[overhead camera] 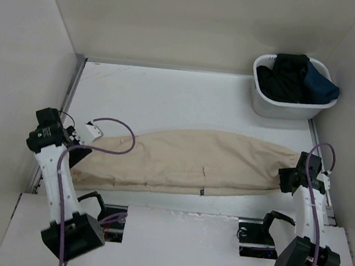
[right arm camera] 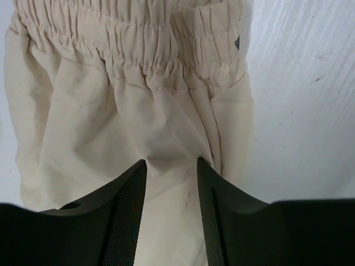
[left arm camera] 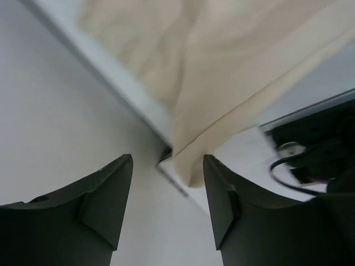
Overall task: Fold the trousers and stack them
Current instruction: Fold the trousers
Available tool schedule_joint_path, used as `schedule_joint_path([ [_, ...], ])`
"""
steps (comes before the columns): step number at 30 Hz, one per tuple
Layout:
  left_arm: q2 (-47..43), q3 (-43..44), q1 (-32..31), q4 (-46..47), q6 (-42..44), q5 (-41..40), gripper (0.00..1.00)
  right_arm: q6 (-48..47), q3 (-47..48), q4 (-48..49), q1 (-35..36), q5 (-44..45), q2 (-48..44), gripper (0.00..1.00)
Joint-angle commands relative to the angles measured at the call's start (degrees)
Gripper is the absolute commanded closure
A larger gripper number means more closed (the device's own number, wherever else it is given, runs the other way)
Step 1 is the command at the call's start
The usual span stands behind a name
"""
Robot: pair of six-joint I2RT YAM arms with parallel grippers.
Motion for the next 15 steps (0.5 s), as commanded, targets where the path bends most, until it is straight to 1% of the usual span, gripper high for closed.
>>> schedule_joint_path([
  [1, 5.5, -5.6, -1.1, -17.5, -3.7, 7.5, 0.48, -0.7, 2.8, -0.3, -1.0, -0.1, -0.2, 0.54],
  [3, 6.4, -8.8, -1.3, -11.7, -3.6, 3.4, 0.48, -0.6, 3.2, -0.2, -1.0, 0.4, -0.2, 0.53],
  [4, 7.5, -10.2, -1.4, -9.1, -3.7, 1.4, 0.53, -0.5, 3.2, -0.1, -1.0, 0.5, -0.2, 0.53],
  [7, 12.9, -11.3, -0.8, -6.1, -3.9, -1.2, 0.78, 0.1, 2.9, 0.4, -1.5, 0.6, -0.5, 0.52],
  [8, 14.6, -10.6, -0.1, -6.1, -4.1, -1.4, 0.8, -0.1, 2.8, 0.4, -1.7, 0.6, -0.4, 0.52],
  [9, 15.6, -10.0, 0.4, -6.4, -4.2, -1.4, 0.78, -0.4, 2.7, 0.4, -1.8, 0.5, -0.3, 0.51],
  [11, 16.9, -8.6, 1.3, -8.9, -3.9, -1.7, 0.64, -0.3, 2.2, 0.0, -1.4, 0.7, 0.0, 0.5],
  [13, 16.6, -6.9, 1.1, -12.0, -3.1, -1.8, 0.58, 0.3, 1.4, 0.2, -1.3, 0.8, -0.2, 0.48],
  [15, 14.9, -5.0, 0.8, -12.6, -2.5, -2.5, 0.54, 1.1, 0.9, 0.4, -1.4, 0.8, -0.5, 0.48],
])
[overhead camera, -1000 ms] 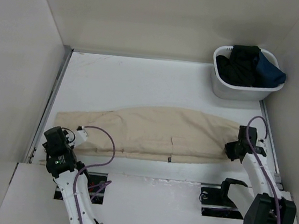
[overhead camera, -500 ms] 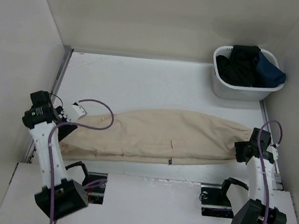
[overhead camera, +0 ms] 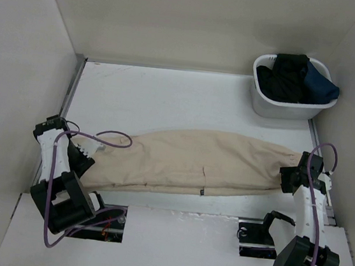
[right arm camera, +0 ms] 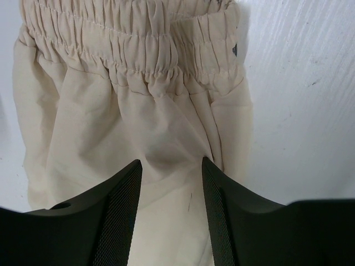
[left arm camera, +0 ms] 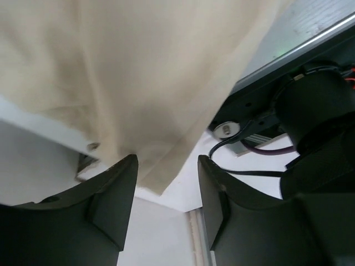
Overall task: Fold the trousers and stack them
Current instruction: Fold the trousers
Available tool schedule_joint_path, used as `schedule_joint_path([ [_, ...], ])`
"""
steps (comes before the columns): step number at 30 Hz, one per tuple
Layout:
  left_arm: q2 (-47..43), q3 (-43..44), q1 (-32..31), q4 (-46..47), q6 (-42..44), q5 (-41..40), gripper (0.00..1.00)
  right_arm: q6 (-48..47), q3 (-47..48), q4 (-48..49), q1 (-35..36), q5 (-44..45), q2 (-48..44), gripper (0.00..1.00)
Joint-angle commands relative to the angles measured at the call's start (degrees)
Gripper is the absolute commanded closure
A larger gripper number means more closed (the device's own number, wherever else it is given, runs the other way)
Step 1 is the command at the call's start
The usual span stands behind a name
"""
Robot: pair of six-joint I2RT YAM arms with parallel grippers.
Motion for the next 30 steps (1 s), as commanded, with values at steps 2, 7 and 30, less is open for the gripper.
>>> schedule_joint_path([
  [2, -4.7, 5.5, -1.9, -8.0, 0.9, -2.4, 0.52, 1.2, 0.1, 1.2, -0.1, 0.6, -0.4, 0.48],
  [7, -13.1, -3.3, -7.5, -1.6, 3.0, -14.9, 0.44, 1.5, -0.3, 2.7, -0.5, 0.0, -0.3, 0.48],
  [30, -8.8, -4.8, -8.8, 40.3, 4.3, -15.3, 1.0, 2.7, -4.2, 5.4, -5.6, -3.6, -4.3, 0.48],
])
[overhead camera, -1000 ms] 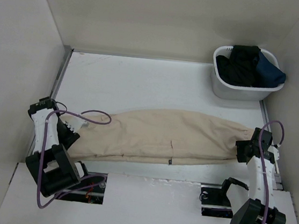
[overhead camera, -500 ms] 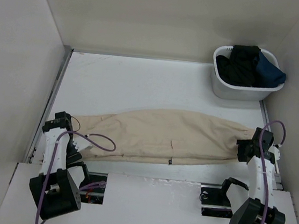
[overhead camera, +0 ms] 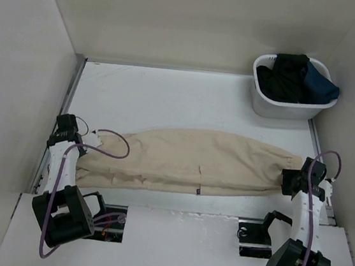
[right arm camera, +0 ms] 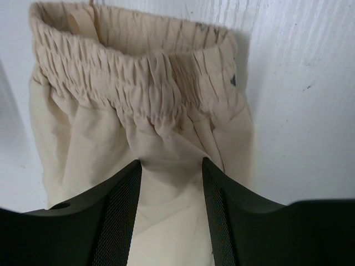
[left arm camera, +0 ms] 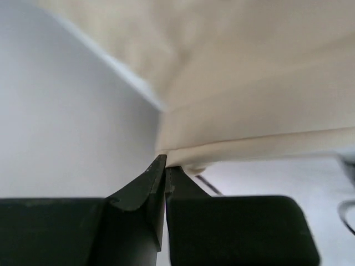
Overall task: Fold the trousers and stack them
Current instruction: Fold the trousers
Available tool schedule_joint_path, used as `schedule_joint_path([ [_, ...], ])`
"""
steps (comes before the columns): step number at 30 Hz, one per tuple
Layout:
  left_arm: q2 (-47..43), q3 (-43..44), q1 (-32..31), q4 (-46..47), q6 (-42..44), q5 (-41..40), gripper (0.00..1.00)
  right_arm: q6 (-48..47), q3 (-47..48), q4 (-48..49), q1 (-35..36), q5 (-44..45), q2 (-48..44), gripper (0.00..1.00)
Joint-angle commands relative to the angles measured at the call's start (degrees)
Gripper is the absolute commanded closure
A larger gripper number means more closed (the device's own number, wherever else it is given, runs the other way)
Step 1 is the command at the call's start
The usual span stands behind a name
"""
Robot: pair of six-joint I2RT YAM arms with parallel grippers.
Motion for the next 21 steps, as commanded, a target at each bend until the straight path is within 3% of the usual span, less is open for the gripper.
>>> schedule_joint_path([
  [1, -2.2, 7.5, -3.4, 15.0, 1.3, 1.9, 1.0, 0.8, -0.3, 2.3, -1.6, -0.9, -0.8, 0.48],
  [5, -3.3, 12.9, -9.1, 32.9, 3.5, 2.0, 1.0, 0.9, 0.2, 2.6, -1.7, -1.2, -0.5, 0.48],
  [10, -8.5, 7.5, -14.8, 41.0, 10.5, 1.4, 0.99, 0.9, -0.8, 2.6, -1.7, -1.2, -1.6, 0.48],
  [16, -19.2, -9.7, -13.3, 33.0, 17.2, 0.2, 0.97, 1.7, -2.2, 2.7, -1.7, -1.6, -2.3, 0.48],
  [21, -27.9, -14.3, -4.8, 14.1, 20.9, 1.0, 0.97, 1.4, -1.9, 3.4, -1.6, -1.3, -2.0, 0.48],
])
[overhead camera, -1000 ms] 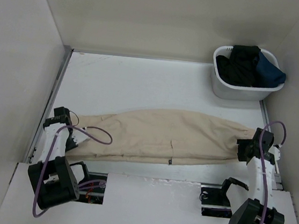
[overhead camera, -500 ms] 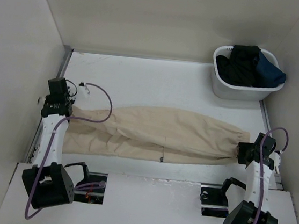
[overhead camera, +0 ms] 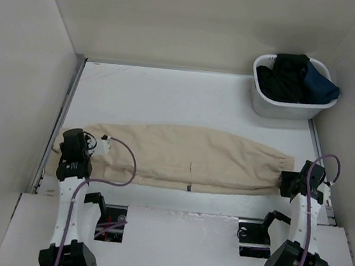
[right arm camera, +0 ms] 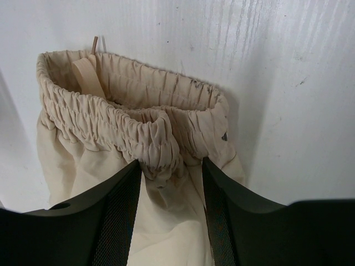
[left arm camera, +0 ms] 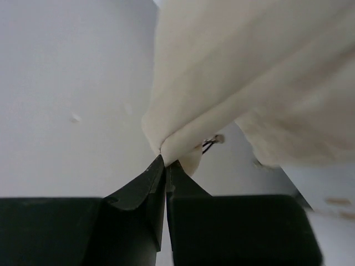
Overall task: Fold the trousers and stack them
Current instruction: Fold the trousers
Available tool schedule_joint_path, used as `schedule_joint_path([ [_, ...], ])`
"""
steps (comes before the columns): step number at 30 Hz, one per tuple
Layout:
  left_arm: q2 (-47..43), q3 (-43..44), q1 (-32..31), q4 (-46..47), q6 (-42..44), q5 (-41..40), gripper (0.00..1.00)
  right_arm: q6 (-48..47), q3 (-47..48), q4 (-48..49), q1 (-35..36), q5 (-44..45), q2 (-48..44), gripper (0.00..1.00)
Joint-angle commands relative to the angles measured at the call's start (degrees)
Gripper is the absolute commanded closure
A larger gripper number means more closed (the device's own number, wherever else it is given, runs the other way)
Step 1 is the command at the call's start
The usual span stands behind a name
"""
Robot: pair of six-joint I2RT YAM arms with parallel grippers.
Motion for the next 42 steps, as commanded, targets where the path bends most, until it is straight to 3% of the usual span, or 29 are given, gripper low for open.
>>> schedule_joint_path([
  [1, -4.9, -1.2, 6.4, -13.0, 5.2, 1.0, 0.97, 0.4, 0.3, 2.6, -0.1, 0.4, -0.1, 0.48],
  [7, -7.4, -4.1, 13.7, -23.9, 15.4, -0.4, 0.93, -0.6, 3.5, -1.6, 1.4, 2.6, 3.8, 0.39],
  [10, -9.8, -2.6, 13.0, -31.0, 16.7, 1.2, 0.88, -0.6, 5.8, -4.3, 3.4, 5.3, 6.7, 0.23],
  [12, -11.6, 0.2, 11.1, -39.2, 16.3, 2.7, 0.72, -1.2, 6.2, -3.3, 3.5, 4.7, 9.1, 0.18],
  [14, -11.6, 4.8, 9.1, -50.9, 16.1, 3.7, 0.48, -1.5, 6.6, -1.5, 3.2, 4.8, 11.7, 0.17],
  [17, -8.6, 12.4, 6.9, -63.5, 14.3, 4.2, 0.43, -1.6, 7.5, 0.3, 3.1, 5.1, 16.9, 0.16],
  [19, -4.1, 18.6, 6.2, -66.7, 11.3, 5.6, 0.42, -1.6, 8.1, 1.5, 2.7, 5.1, 20.4, 0.17],
  [21, 2.0, 25.7, 6.0, -64.5, 6.8, 9.5, 0.42, -1.7, 8.2, 3.3, 2.2, 5.4, 23.4, 0.17],
  [23, 8.3, 31.8, 6.7, -55.4, 0.6, 15.0, 0.38, -1.8, 8.8, 4.6, 1.5, 6.8, 25.5, 0.18],
  [25, 16.2, 35.2, 10.1, -44.2, -7.4, 19.2, 0.37, -2.1, 10.1, 5.0, 1.6, 8.2, 27.1, 0.22],
  [28, 30.6, 39.0, 13.2, -41.0, -16.0, 21.6, 0.43, -2.1, 11.9, 5.1, 1.9, 8.2, 29.7, 0.33],
  [31, 42.3, 40.1, 12.6, -40.8, -21.7, 21.1, 0.49, -2.4, 12.5, 5.5, 2.1, 7.3, 32.1, 0.52],
  [35, 49.9, 40.3, 9.7, -33.3, -26.3, 20.1, 0.47, -3.1, 11.2, 7.6, 1.8, 6.7, 32.5, 0.74],
  [42, 57.9, 41.4, 4.9, -37.6, -29.1, 17.7, 0.5, -3.0, 11.1, 7.2, 2.2, 7.3, 31.5, 0.73],
])
